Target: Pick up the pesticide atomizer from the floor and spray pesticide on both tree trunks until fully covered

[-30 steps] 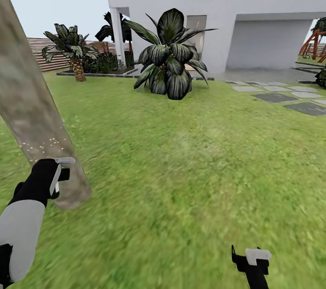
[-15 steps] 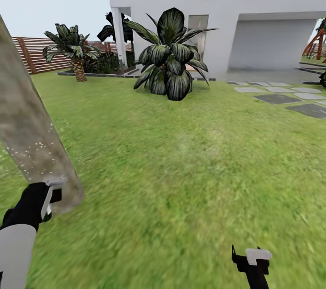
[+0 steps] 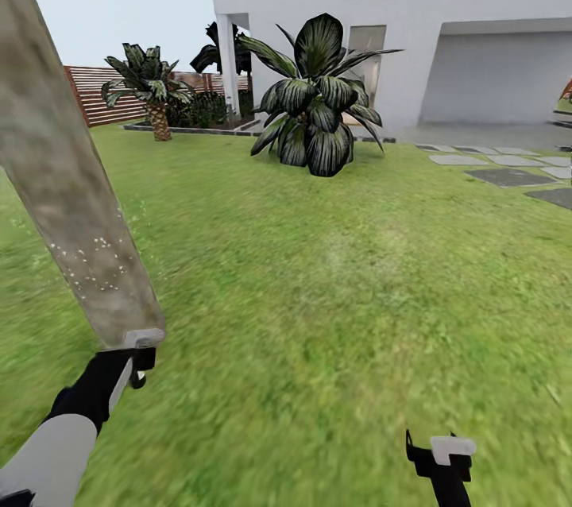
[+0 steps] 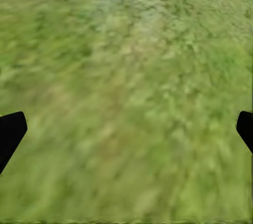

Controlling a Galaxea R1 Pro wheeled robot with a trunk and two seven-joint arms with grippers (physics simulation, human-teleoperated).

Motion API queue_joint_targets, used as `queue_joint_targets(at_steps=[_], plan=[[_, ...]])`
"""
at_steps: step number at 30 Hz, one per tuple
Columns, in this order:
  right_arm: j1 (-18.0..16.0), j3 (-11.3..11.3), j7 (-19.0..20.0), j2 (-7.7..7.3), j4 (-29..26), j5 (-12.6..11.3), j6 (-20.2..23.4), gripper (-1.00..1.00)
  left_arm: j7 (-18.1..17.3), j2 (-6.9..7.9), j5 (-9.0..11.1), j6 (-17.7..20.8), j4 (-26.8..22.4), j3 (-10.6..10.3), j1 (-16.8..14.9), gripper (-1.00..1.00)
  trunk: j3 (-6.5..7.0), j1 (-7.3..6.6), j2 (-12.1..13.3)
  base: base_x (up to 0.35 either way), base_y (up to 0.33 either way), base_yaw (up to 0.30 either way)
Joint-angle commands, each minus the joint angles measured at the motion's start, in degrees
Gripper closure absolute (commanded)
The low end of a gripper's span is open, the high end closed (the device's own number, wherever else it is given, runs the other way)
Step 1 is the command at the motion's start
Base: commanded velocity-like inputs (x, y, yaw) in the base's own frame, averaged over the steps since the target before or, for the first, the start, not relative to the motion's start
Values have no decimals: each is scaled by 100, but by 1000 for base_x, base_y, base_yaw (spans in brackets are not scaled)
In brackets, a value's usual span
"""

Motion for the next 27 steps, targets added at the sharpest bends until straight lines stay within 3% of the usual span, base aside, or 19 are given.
queue_joint_targets(at_steps=[1, 3, 4, 6, 8, 9, 11, 12, 14, 15, 17, 18, 19, 21, 23, 27], plan=[[-5, -14, -35, -8, 2, 67, -11, -100, -315, 7, -90, 5, -2, -42, 48, 100, -5, -5, -3, -333, 0, 0], [-10, -5, -24, -36, -29, 113, 2, -100, -794, 28, -123, -18, -23, -143, 163, 100, -5, -5, -3, -339, 0, 0], [-12, 69, -11, -53, -91, 278, 43, -100, -1064, 45, -162, -30, -32, -238, 224, 100, -5, -5, -3, -341, 0, 0], [-17, 432, 307, -89, -497, 1005, 285, -100, -1508, 72, -353, -303, -14, -510, 307, 100, -5, -5, -3, -342, 0, 0], [-91, 620, 1312, -79, -948, 1627, 871, -100, -1974, 69, -654, -833, 20, -925, 389, 100, -5, -5, -3, -342, 0, 0], [-154, 644, 1748, -76, -1114, 1726, 1082, -100, -2162, 71, -738, -984, 54, -1076, 416, 100, -5, -5, -3, -342, 0, 0], [-431, 683, 3186, -71, -1546, 1860, 1518, -100, -2941, 84, -922, -1546, 285, -1637, 436, 100, -5, -5, -3, -342, 0, 0], [-530, 688, 3638, -71, -1659, 1878, 1586, -100, -3225, 88, -1002, -1749, 364, -1871, 426, 100, -5, -5, -3, -342, 0, 0], [-757, 705, 4819, -60, -1920, 1907, 1674, -100, -4072, 100, -1391, -2084, 464, -2490, 414, 100, -5, -5, -3, -342, 0, 0], [-829, 718, 5216, -55, -2026, 1913, 1689, -100, -4478, 102, -1629, -2144, 461, -2654, 405, 100, -5, -5, -3, -342, 0, 0], [-914, 733, 5672, -45, -2186, 1917, 1699, -100, -5149, 94, -1976, -2181, 438, -2762, 391, 100, -5, -5, -3, -342, 0, 0], [-957, 763, 6034, -40, -2327, 1918, 1706, -100, -5689, 65, -2291, -2194, 409, -2800, 359, 100, -5, -5, -3, -342, 0, 0], [-975, 781, 6253, -39, -2411, 1915, 1709, -100, -5970, 41, -2504, -2195, 378, -2814, 334, 100, -5, -5, -3, -342, 0, 0], [-1000, 805, 6853, -36, -2573, 1912, 1707, -100, -6488, -61, -3134, -2178, 188, -2828, 278, 100, -5, -5, -3, -335, 0, 0], [-1005, 810, 7002, -35, -2597, 1906, 1706, -100, -6593, -137, -3319, -2174, 109, -2830, 268, 100, -5, -5, -3, -172, 0, 0], [-1007, 826, 7057, 137, -2572, 1921, 1706, -100, -6624, -165, -3378, -2172, 80, -2838, 277, 100, -5, -5, -3, -29, 0, 0]])
